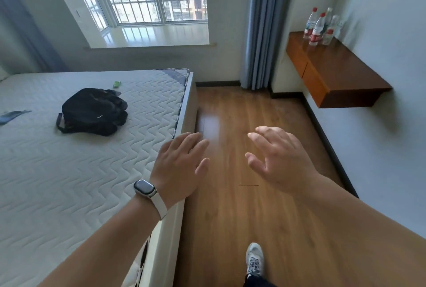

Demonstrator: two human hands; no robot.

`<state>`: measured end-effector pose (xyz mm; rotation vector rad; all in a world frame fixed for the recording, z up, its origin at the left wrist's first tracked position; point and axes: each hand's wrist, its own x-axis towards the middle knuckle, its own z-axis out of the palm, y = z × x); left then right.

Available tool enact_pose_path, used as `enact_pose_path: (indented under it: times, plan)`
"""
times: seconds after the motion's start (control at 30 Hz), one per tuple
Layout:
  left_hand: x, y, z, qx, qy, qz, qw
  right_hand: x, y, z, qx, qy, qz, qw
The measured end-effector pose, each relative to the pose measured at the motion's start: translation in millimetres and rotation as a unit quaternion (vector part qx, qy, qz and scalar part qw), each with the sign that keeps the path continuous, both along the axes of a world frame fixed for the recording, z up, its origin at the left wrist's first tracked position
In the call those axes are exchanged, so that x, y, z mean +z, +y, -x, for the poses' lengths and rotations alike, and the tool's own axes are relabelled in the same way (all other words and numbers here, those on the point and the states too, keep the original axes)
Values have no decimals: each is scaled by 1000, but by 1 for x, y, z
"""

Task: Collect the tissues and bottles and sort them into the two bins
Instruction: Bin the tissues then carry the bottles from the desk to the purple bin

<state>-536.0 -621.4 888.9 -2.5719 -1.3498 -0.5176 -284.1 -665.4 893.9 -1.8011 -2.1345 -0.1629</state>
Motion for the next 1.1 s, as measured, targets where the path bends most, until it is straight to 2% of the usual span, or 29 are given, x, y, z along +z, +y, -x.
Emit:
enact_pose_path:
  times: [0.47, 0.83, 1.1]
  plan:
    - [17, 163, -141, -6, 29, -20, 999, 10, 164, -141, 11, 4, -1, 1000]
    - [10, 273, -195, -58, 22, 3, 998, 1, 240, -197, -50, 16, -13, 999]
    - [-12, 409, -218, -117, -10, 22, 993, -3, 344, -213, -114, -15, 18, 993]
